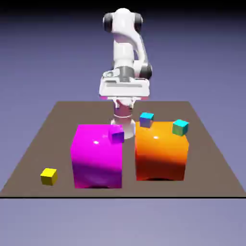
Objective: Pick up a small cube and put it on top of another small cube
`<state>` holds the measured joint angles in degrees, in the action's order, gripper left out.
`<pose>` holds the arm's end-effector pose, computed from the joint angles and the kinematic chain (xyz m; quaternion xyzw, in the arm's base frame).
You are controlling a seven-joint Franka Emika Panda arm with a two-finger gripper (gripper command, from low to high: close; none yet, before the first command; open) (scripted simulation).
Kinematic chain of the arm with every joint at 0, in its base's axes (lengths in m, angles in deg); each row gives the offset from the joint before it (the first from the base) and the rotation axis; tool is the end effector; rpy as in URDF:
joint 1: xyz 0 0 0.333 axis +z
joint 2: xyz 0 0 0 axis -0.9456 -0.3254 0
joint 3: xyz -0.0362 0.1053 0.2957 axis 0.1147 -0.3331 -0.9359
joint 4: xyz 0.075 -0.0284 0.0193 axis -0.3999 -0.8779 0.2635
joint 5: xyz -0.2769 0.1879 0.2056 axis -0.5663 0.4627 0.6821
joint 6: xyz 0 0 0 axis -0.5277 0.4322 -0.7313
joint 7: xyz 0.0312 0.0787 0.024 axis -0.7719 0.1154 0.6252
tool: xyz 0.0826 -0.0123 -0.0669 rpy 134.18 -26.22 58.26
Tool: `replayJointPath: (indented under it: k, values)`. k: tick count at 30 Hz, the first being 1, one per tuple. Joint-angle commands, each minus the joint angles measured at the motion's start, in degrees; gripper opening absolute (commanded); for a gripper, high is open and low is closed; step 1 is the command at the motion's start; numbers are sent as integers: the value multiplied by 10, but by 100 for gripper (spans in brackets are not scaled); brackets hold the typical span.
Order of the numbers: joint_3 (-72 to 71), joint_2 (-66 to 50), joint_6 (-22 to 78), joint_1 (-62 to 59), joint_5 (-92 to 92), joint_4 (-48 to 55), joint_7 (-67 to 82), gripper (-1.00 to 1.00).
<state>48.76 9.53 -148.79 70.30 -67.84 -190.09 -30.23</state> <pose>0.4004 -0.0086 0.4529 -0.8546 0.3651 -0.3412 0.1414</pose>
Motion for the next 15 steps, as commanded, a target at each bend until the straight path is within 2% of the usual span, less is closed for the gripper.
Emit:
replayJointPath:
  k: [1, 15]
  values:
    - [3, -21, 14, -12, 8, 16, -15, 0]
    - [44, -311, 211, -173, 124, 234, -224, 0]
